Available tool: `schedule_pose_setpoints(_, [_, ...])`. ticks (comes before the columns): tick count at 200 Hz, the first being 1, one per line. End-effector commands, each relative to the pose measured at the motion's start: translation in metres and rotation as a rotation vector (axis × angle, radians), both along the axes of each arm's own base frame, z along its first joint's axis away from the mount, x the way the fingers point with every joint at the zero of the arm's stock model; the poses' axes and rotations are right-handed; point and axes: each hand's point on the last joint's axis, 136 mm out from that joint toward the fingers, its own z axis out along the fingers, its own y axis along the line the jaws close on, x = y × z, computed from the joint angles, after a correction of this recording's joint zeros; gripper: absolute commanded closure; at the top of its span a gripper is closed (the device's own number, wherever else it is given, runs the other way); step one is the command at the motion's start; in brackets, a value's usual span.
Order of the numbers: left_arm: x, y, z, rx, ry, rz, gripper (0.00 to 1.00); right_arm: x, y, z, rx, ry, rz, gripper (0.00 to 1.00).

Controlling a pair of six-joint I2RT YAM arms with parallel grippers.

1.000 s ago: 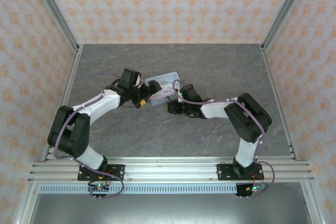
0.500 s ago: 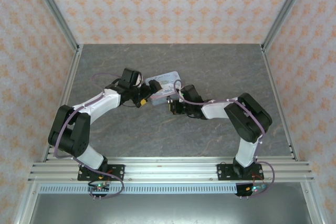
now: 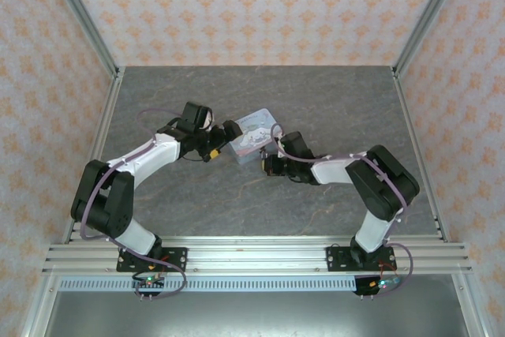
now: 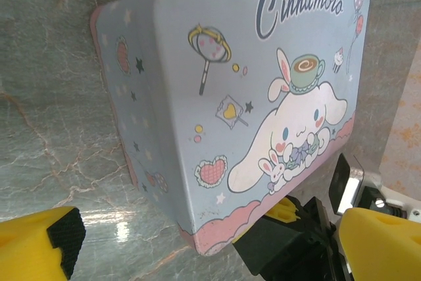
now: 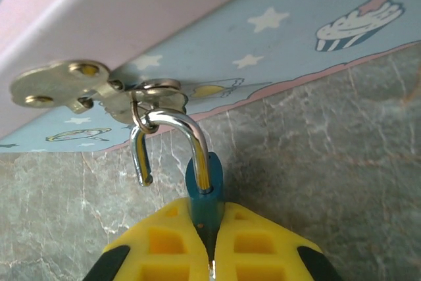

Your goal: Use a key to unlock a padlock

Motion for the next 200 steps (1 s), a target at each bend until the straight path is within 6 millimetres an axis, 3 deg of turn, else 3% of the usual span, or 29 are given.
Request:
schedule_pose_setpoints(1, [-0.005, 0.004, 0.014, 0.053, -0.040, -0.012, 0.00, -0.006, -0.010, -0.001, -0.011, 0.009, -0.022, 1.00])
schedule_pose_setpoints(88, [-0.021, 0.000, 0.002, 0.462, -0.065, -0.092, 0.00, -0.012, -0.021, -0.008, -0.001, 0.025, -0.059, 1.00])
schedule_pose_setpoints(200, [-0.011, 0.007, -0.016, 0.652, -0.064, -0.087, 0.00, -0.011, -0.028, -0.006, 0.025, 0.046, -0.146, 1.00])
